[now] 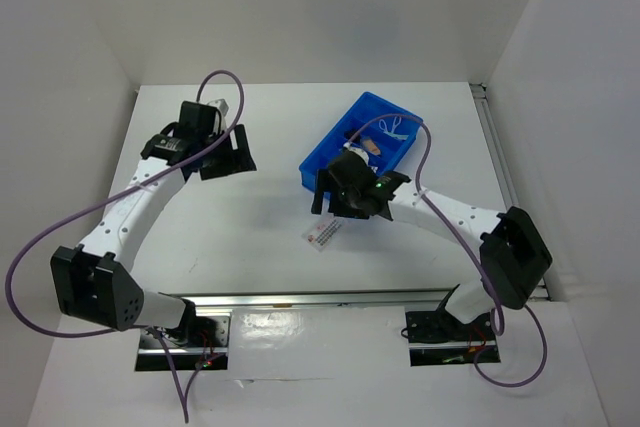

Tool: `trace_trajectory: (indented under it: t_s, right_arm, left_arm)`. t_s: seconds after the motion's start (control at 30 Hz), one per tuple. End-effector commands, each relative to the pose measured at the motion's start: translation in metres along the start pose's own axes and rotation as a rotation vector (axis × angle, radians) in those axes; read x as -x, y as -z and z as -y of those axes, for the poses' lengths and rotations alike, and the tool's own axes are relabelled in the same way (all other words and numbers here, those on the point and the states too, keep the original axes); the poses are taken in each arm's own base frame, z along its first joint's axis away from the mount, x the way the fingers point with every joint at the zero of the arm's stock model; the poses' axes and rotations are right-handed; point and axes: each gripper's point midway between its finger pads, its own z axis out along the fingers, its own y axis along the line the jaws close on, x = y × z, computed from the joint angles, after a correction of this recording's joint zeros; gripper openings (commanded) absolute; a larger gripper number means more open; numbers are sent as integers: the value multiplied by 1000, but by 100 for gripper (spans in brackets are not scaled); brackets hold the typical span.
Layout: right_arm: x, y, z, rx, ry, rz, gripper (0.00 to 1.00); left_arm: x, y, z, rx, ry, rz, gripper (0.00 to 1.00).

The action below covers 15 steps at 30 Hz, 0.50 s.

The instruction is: Organize the makeup

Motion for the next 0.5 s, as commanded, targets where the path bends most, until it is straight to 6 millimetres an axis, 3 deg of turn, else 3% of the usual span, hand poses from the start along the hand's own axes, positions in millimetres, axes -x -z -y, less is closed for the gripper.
trace_trajectory:
  t_s: [0.0, 0.17, 0.27, 0.37, 0.47]
  right_arm:
    - [-12, 7, -5, -45, -184, 6, 96]
    - [-27, -8, -6, -141, -291, -36, 98]
    - [-23, -7, -11, -147, -306, -16, 98]
    - [-7, 11, -19, -103, -296, 53, 98]
    - [-6, 19, -18, -62, -279, 74, 100]
  left_arm:
    - [12, 14, 3, -11, 33, 73, 85]
    - [15, 24, 7, -32, 30, 95, 85]
    - [15, 25, 11, -66, -9, 103, 84]
    - [2, 20, 18, -79, -66, 73, 82]
    - [-8, 15, 18, -61, -95, 54, 82]
